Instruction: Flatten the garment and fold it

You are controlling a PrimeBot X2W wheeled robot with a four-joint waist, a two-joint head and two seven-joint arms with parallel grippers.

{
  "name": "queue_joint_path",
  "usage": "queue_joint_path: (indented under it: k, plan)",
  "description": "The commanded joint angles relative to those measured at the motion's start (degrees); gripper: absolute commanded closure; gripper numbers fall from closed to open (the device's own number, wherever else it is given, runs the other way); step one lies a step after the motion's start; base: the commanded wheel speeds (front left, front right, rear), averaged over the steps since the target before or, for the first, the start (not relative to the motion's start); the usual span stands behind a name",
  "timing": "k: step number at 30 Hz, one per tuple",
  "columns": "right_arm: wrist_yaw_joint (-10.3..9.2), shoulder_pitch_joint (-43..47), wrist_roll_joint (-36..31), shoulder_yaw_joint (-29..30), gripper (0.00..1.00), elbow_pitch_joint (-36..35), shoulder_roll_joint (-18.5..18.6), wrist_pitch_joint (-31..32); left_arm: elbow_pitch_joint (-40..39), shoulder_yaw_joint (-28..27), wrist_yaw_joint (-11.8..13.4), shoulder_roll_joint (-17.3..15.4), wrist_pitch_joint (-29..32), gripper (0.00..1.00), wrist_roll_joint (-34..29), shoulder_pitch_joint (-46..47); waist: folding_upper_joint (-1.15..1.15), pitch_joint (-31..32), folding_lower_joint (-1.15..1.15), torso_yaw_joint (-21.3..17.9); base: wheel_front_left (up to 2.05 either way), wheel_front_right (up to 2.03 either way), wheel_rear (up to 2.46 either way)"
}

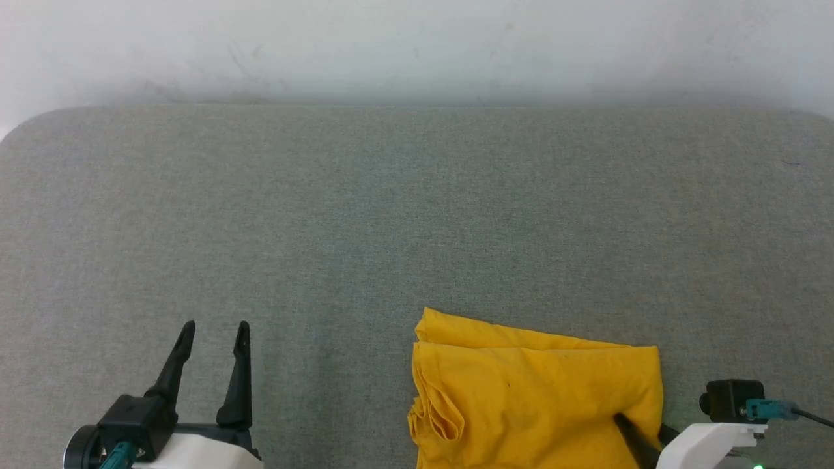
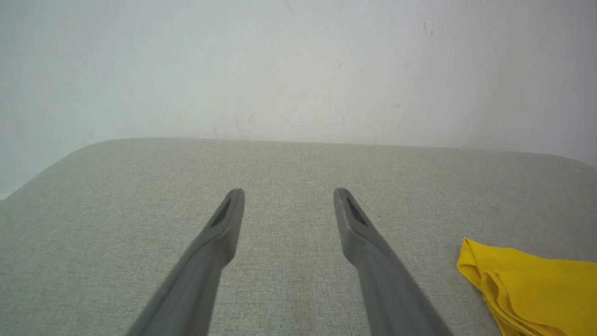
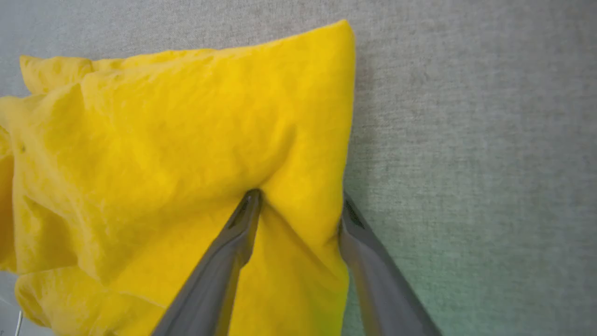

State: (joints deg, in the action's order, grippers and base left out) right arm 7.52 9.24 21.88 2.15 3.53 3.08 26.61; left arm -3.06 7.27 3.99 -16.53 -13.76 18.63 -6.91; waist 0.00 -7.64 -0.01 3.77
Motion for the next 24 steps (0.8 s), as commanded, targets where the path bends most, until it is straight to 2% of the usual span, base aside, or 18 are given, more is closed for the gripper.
queue_joint_path:
  k: [1,2,13,17,24]
  plan:
    - [-0.03,-0.73,0.05,-0.60,0.84,1.86,-0.20,0.16,-0.39,0.26,-0.51,-0.38,0.23,0.00,-0.40,1.08,0.00,0.42,0.01,0.45,0.00,0.00,0.00]
    - [-0.03,-0.97,0.24,-0.42,1.00,2.10,-0.20,0.06,-0.51,0.32,-0.46,-0.37,0.27,0.00,-0.40,1.17,0.00,0.56,0.01,0.45,0.00,0.00,0.00]
    - [-0.03,-7.75,-5.76,2.28,1.00,-4.87,0.06,0.90,-2.20,0.61,0.48,0.68,0.04,0.00,0.10,2.00,0.00,-0.08,0.01,-3.43,0.00,0.00,0.00]
    - [-0.03,-13.29,-8.49,2.38,1.00,-5.71,2.35,3.43,-2.66,0.61,0.27,0.24,-0.03,0.00,0.02,3.13,0.00,-2.28,0.01,-5.56,0.00,0.00,0.00]
    - [-0.03,-22.37,-10.67,3.11,1.00,-3.01,5.99,6.53,-3.68,0.01,-0.37,-1.28,0.15,0.00,-0.02,6.17,0.00,-7.76,0.01,-8.47,0.00,0.00,0.00]
